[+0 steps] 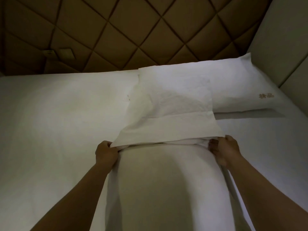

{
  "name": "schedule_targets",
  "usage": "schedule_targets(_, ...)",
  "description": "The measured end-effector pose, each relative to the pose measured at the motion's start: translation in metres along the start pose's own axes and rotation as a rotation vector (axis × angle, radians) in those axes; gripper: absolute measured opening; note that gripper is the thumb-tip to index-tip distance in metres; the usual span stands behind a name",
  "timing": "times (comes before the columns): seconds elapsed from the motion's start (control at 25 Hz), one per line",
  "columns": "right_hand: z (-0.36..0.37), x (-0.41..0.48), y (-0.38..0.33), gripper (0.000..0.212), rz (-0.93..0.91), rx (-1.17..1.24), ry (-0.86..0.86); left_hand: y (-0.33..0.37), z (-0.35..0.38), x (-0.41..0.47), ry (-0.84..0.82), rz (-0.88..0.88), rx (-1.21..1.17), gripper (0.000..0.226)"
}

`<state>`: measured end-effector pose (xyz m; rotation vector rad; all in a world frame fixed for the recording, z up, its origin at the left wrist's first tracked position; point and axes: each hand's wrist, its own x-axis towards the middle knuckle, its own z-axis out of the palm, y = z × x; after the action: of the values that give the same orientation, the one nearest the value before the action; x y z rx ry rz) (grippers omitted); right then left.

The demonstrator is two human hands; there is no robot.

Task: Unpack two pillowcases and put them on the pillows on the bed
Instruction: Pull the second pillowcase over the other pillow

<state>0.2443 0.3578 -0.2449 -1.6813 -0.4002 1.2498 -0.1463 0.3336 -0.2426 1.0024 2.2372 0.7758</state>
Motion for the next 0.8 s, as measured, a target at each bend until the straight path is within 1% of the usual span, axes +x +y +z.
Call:
schedule_targets(0.04,0.001,0.003,0.004,0.016,-0.051,-0.095,0.031,-0.002,0.003,0.004,0.007,0.009,0.025,0.006)
schedule_targets(0.12,-0.002,0.009,0.016,0.016,-0.133,-0.347,0.050,-0.010,0.009,0.011,0.017,-0.002,0.083,0.009)
schedule_targets(0.2,-0.007,0.013,0.028,0.019,-0.207,-0.580,0.049,-0.016,0.015,0.017,0.033,-0.089,0.082,0.012)
schedule_targets(0.24,-0.009,0.015,0.033,0.020,-0.247,-0.641,0.050,-0.020,0.018,0.019,0.028,-0.154,0.045,0.014)
schedule_targets(0.32,-0.009,0.018,0.038,0.020,-0.291,-0.683,0.061,-0.025,0.021,0.021,0.020,-0.270,-0.061,0.016)
schedule_targets(0.36,-0.007,0.018,0.039,0.019,-0.284,-0.697,0.072,-0.025,0.021,0.021,0.021,-0.316,-0.131,0.017)
schedule_targets(0.44,-0.002,0.017,0.035,0.011,-0.220,-0.669,0.103,-0.016,0.016,0.018,-0.018,-0.386,-0.299,0.023)
schedule_targets(0.52,0.001,0.013,0.027,0.009,-0.112,-0.562,0.068,-0.002,0.007,0.013,-0.121,-0.432,-0.459,0.018)
schedule_targets(0.56,0.001,0.010,0.022,0.015,-0.053,-0.526,0.027,0.001,0.004,0.012,-0.145,-0.482,-0.526,0.010)
schedule_targets(0.6,-0.001,0.007,0.017,0.022,-0.005,-0.543,-0.022,0.006,0.000,0.008,-0.154,-0.545,-0.582,0.006)
schedule_targets(0.64,-0.004,0.004,0.013,0.029,0.034,-0.591,-0.062,0.004,-0.002,0.006,-0.146,-0.574,-0.589,0.010)
schedule_targets(0.72,-0.009,-0.002,0.012,0.033,0.086,-0.633,-0.073,-0.001,-0.005,-0.003,-0.150,-0.521,-0.523,0.021)
schedule_targets(0.76,-0.011,-0.008,0.014,0.030,0.098,-0.612,-0.056,-0.003,-0.005,-0.008,-0.156,-0.467,-0.487,0.025)
schedule_targets(0.8,-0.013,-0.014,0.016,0.022,0.110,-0.553,-0.024,-0.005,-0.003,-0.014,-0.156,-0.419,-0.482,0.028)
